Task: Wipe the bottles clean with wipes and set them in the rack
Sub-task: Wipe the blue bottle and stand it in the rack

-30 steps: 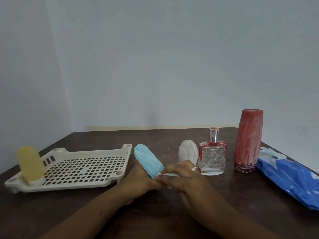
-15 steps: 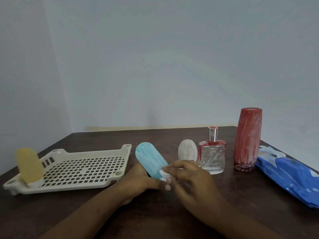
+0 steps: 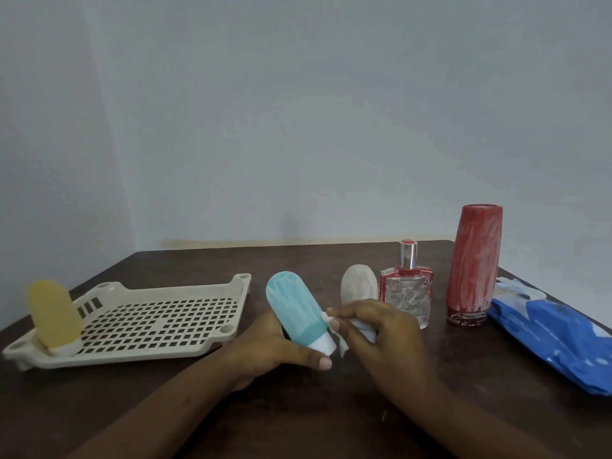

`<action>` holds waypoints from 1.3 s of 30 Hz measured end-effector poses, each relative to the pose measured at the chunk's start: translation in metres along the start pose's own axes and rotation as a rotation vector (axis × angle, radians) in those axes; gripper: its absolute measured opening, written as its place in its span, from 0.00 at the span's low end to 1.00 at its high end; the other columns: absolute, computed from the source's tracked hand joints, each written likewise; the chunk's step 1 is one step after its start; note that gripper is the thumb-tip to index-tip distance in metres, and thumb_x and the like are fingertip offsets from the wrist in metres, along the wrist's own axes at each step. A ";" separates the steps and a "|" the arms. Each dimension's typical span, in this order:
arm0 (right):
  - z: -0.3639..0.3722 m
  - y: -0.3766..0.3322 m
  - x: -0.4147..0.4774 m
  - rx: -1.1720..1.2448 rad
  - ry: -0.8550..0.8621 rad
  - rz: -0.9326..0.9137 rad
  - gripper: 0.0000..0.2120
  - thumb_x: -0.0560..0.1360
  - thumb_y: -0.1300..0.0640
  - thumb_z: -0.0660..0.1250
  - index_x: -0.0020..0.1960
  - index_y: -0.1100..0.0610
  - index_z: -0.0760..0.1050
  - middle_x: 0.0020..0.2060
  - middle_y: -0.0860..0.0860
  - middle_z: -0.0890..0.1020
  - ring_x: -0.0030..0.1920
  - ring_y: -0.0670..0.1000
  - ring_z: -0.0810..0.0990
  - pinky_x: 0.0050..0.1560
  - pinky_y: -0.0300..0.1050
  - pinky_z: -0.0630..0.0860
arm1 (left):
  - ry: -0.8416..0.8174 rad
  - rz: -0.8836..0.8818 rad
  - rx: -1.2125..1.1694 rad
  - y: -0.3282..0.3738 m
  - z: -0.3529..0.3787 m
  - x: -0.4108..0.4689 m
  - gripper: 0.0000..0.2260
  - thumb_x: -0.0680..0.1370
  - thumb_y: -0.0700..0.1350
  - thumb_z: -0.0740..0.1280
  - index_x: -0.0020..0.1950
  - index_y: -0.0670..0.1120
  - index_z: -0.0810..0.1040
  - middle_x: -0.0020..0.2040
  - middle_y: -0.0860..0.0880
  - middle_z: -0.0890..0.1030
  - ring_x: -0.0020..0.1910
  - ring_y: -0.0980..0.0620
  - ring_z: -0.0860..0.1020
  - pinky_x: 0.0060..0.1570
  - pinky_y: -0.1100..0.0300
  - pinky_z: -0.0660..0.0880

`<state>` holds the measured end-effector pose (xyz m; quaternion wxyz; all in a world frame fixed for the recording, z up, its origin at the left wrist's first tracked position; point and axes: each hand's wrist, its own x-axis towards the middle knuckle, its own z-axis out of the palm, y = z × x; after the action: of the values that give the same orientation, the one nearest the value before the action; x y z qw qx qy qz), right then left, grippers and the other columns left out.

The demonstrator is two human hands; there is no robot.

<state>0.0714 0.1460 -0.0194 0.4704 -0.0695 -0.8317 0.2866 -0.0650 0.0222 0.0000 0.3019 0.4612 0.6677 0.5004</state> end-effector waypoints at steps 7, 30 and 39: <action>0.003 -0.011 -0.004 -0.070 -0.046 -0.135 0.07 0.71 0.56 0.70 0.47 0.51 0.84 0.41 0.41 0.83 0.46 0.35 0.78 0.46 0.23 0.70 | 0.001 0.016 0.011 0.001 0.001 -0.002 0.20 0.67 0.34 0.76 0.54 0.48 0.77 0.47 0.52 0.85 0.49 0.55 0.83 0.46 0.62 0.79; 0.003 -0.009 -0.004 -0.061 -0.037 -0.095 0.07 0.70 0.56 0.70 0.47 0.51 0.84 0.41 0.41 0.82 0.46 0.35 0.78 0.46 0.23 0.70 | 0.005 0.052 0.104 -0.003 0.002 0.000 0.21 0.66 0.39 0.79 0.54 0.50 0.77 0.48 0.52 0.84 0.50 0.54 0.82 0.51 0.57 0.80; 0.001 -0.006 -0.002 -0.064 -0.040 -0.061 0.08 0.71 0.54 0.68 0.48 0.50 0.84 0.42 0.41 0.82 0.48 0.36 0.78 0.46 0.24 0.70 | 0.009 0.045 0.112 -0.003 0.003 0.001 0.22 0.66 0.40 0.79 0.55 0.53 0.76 0.48 0.55 0.84 0.50 0.58 0.82 0.47 0.62 0.79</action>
<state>0.0724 0.1397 -0.0178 0.4599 -0.0533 -0.8514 0.2465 -0.0635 0.0242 -0.0037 0.2615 0.4899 0.6854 0.4709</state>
